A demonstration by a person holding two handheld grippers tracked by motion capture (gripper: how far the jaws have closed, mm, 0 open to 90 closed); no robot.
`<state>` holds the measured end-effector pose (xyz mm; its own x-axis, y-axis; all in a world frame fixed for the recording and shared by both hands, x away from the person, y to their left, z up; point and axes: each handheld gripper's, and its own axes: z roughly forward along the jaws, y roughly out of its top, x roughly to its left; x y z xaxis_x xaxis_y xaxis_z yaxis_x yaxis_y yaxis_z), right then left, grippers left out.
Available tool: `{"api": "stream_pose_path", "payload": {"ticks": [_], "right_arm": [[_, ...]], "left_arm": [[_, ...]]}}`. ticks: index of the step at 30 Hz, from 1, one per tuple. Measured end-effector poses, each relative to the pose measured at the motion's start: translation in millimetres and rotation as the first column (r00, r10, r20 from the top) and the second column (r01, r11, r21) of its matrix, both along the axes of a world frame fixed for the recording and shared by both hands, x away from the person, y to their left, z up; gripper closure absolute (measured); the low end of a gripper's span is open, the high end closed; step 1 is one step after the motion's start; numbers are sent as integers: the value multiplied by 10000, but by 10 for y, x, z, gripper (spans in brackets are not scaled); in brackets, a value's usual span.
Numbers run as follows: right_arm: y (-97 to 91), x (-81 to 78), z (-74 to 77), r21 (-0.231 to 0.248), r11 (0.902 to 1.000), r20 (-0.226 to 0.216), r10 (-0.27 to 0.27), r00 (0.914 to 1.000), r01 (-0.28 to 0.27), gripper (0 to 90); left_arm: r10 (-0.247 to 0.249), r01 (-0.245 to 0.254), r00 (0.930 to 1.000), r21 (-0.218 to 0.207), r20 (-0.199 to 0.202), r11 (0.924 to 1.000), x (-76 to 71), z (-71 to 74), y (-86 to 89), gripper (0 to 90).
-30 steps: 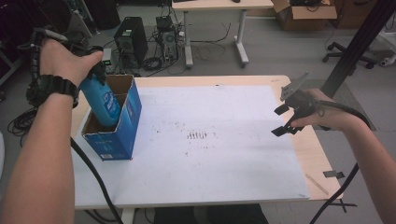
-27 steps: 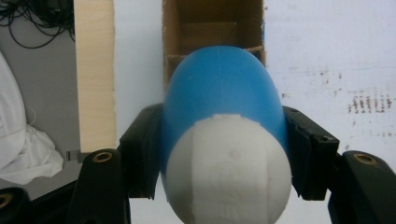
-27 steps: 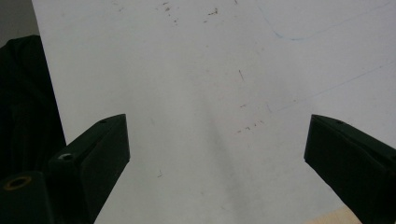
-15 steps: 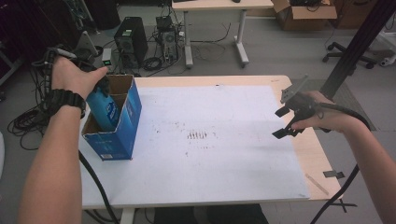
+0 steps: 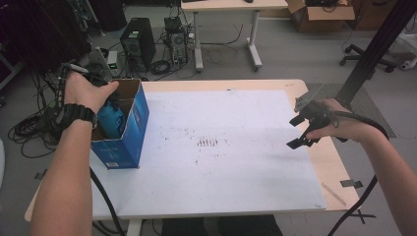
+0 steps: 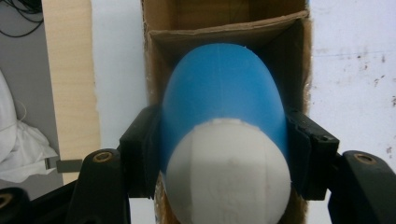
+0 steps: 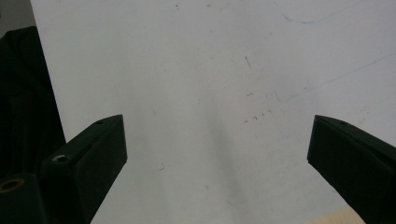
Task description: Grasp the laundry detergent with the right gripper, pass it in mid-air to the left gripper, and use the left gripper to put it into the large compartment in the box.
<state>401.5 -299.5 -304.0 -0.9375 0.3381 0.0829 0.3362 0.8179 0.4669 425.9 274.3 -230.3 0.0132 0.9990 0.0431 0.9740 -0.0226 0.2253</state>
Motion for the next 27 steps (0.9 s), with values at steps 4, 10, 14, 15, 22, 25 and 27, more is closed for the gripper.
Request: {"api": "stream_pose_path", "payload": {"ticks": [4, 10, 14, 15, 22, 25, 27], "right_arm": [[-6, -3, -10, 5, 10000, 3, -85, 10000, 85, 51], [-15, -19, -26, 40, 9999, -30, -148, 9999, 148, 51], [-24, -25, -28, 74, 9998, 7, -166, 9999, 166, 52], [-26, -27, -27, 70, 9998, 2, -175, 9998, 175, 52], [-31, -35, -33, 93, 9998, -28, -180, 9998, 181, 52], [-30, -35, -39, 104, 9998, -29, -191, 9998, 191, 52], [-28, -39, -46, 108, 9998, -45, -180, 9998, 180, 52]], "left_arm": [[-25, 25, 9999, 33, -105, 10000, 7, -91, -8, 380], [-150, 150, 9996, 13, -224, 9999, 23, -212, -41, 380], [-218, 221, 9995, 130, -210, 9997, 27, -260, -68, 380], [-226, 229, 9996, 166, -174, 9996, 26, -268, -73, 380], [-282, 289, 9994, 327, -206, 9990, 11, -306, -90, 380], [-281, 287, 9994, 314, -179, 9991, -1, -328, -87, 380], [-280, 285, 9994, 310, -191, 9991, -8, -343, -83, 380]]}}
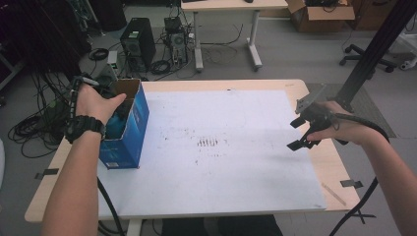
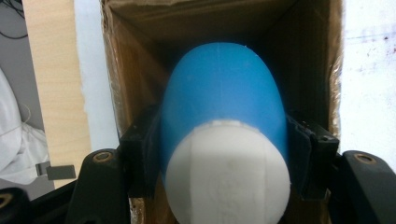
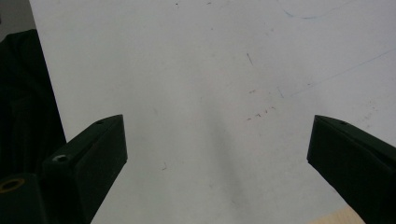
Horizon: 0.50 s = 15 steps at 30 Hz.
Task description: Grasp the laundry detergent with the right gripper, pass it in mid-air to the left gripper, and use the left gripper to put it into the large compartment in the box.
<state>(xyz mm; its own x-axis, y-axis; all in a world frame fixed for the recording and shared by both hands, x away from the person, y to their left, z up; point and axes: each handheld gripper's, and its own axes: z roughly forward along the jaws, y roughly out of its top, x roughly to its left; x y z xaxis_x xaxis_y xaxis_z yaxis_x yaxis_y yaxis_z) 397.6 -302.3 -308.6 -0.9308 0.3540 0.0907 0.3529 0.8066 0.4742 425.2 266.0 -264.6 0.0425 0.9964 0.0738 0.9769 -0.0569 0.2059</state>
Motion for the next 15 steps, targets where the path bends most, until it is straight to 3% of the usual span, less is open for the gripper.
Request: {"api": "stream_pose_path", "payload": {"ticks": [15], "right_arm": [[-16, -47, 12, 42, 10000, 95, -26, 10000, 25, 54]], "left_arm": [[-82, 82, 9999, -54, 72, 10000, -47, -85, 4, 379]]}}
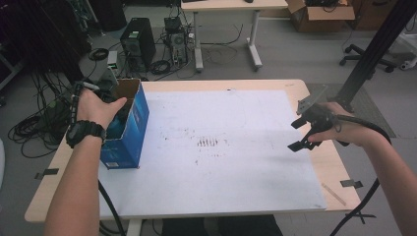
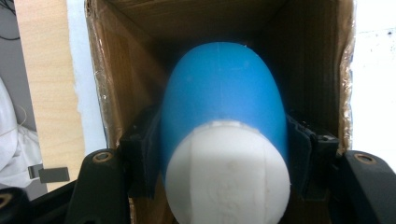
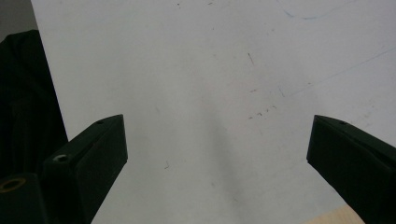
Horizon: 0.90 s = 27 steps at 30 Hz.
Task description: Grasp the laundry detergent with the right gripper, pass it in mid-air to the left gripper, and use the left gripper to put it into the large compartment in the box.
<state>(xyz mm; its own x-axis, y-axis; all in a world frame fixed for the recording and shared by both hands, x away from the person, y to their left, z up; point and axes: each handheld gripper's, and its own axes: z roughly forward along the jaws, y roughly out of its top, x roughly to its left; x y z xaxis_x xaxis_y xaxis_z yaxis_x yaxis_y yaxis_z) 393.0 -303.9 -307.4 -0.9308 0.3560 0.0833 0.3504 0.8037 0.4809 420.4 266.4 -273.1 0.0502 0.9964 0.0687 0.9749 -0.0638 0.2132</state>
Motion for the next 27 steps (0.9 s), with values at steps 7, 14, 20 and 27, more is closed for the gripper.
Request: {"api": "stream_pose_path", "payload": {"ticks": [7, 14, 20, 27], "right_arm": [[12, -8, -7, 16, 10000, 6, 40, 10000, -40, 54], [2, -29, -11, 14, 10000, -20, 34, 10000, -34, 55], [-21, -41, -5, 40, 10000, 15, -8, 10000, 8, 55], [-26, -51, 3, 71, 10000, 38, -22, 10000, 22, 54]], "left_arm": [[-16, 16, 10000, -8, -10, 10000, -17, -10, 2, 378], [-69, 69, 10000, 61, -18, 10000, -24, -13, -7, 376], [-107, 108, 9999, 84, -25, 9999, -32, -10, -17, 374], [-29, 29, 10000, -85, 94, 10000, -55, 68, 2, 335]]}}
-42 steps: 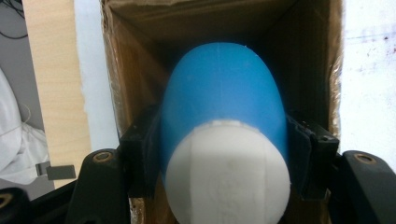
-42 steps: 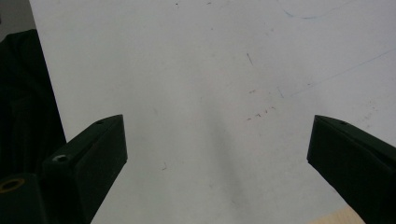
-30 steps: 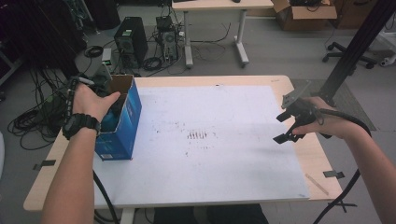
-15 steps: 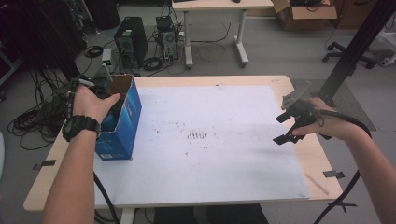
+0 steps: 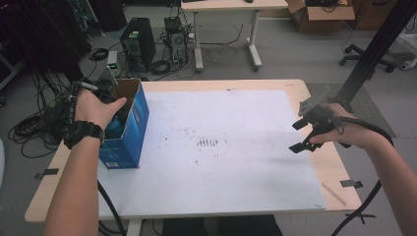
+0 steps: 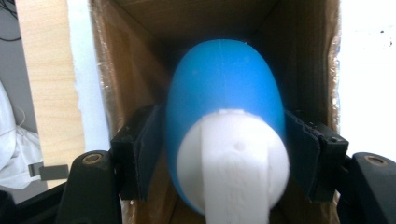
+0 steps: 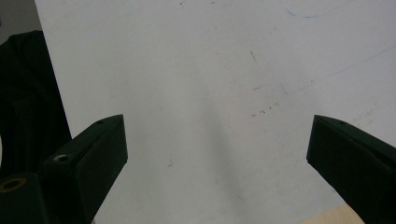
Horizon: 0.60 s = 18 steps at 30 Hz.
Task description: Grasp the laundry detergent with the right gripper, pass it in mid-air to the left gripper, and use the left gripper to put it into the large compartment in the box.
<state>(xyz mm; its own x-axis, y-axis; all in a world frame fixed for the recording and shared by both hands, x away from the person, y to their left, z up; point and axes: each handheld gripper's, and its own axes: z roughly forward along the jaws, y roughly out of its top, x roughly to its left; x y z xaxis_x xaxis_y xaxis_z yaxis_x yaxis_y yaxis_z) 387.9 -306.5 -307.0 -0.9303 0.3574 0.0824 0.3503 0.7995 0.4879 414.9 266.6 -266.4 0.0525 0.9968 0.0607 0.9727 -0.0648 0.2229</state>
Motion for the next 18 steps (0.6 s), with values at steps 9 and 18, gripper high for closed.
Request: {"api": "stream_pose_path", "payload": {"ticks": [9, 18], "right_arm": [[29, -7, 5, 4, 10000, 1, 90, 10000, -90, 54], [55, 3, 43, 18, 9999, 57, 146, 9999, -146, 54]], "left_arm": [[-273, 273, 9995, 24, 164, 9996, -74, 221, -20, 311], [-1389, 1386, 9886, 81, 574, 9903, -143, 545, -269, 257]]}}
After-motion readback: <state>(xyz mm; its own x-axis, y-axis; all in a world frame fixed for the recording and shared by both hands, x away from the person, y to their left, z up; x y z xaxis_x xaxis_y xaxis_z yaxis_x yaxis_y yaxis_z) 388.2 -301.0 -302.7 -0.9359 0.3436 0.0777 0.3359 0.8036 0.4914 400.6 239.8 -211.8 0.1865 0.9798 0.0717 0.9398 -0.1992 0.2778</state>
